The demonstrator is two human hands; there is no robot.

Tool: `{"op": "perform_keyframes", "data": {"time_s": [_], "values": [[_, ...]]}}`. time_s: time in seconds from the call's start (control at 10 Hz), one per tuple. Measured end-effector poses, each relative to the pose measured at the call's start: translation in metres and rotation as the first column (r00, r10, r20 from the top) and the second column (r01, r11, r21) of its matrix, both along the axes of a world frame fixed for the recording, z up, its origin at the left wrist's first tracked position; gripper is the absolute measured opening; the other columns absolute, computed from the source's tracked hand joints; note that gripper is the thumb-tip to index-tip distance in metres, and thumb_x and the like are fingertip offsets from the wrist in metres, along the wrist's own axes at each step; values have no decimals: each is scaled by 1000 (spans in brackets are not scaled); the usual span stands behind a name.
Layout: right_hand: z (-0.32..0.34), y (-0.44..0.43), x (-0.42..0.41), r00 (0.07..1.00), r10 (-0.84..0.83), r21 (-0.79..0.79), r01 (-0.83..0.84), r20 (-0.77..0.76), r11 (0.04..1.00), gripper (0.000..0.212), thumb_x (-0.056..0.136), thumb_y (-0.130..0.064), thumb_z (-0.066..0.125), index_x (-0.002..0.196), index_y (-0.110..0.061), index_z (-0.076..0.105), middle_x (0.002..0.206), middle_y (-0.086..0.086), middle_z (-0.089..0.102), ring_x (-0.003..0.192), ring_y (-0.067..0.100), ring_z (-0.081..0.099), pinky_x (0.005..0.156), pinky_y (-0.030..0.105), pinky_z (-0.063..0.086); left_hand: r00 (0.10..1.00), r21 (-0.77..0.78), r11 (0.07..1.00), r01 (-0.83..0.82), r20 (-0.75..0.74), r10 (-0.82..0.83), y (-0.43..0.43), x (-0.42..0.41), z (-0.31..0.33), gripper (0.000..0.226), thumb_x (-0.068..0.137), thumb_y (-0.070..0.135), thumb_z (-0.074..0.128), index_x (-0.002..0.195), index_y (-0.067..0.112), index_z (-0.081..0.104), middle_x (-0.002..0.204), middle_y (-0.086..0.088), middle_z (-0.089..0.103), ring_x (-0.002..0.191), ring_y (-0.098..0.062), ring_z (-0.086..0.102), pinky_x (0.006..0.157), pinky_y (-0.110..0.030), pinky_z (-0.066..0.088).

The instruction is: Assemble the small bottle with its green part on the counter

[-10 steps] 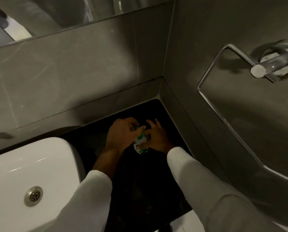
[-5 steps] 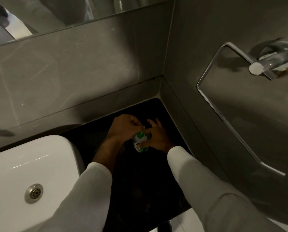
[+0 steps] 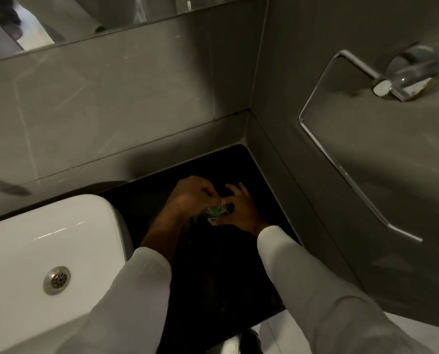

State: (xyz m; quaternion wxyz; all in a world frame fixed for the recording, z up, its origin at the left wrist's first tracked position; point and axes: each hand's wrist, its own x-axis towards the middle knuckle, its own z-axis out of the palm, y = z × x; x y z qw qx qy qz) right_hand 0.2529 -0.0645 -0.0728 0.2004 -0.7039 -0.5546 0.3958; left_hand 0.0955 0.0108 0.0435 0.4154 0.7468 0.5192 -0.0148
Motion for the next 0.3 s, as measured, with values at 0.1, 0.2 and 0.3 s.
{"op": "perform_keyframes", "data": {"time_s": [0.1, 0.2, 0.3], "values": [[-2, -4, -3, 1000, -3, -16, 3, 6, 1000, 61, 51, -58, 88, 104, -29, 75, 161, -7, 29, 153, 27, 6, 121, 53, 19, 1000, -3, 1000, 15, 11, -15, -4, -4, -3, 12, 72, 37, 82, 77, 29, 75, 70, 17, 67, 63, 7, 60, 53, -7, 40], [3, -6, -5, 999, 25, -27, -24, 45, 999, 67, 55, -59, 86, 114, -32, 71, 162, -5, 27, 153, 28, 6, 120, 54, 20, 999, -48, 998, 31, -8, -31, -7, -7, -5, 16, 72, 44, 83, 76, 35, 71, 80, 14, 69, 76, 0, 64, 62, -15, 43], [8, -7, -4, 982, 121, -47, -115, 144, 992, 77, 61, -58, 83, 131, -36, 59, 164, 0, 21, 154, 31, 3, 120, 58, 16, 999, -1, 1000, -12, -33, 12, -11, -5, -2, 27, 67, 58, 81, 77, 36, 71, 85, 15, 70, 79, -2, 65, 65, -21, 49]]}}
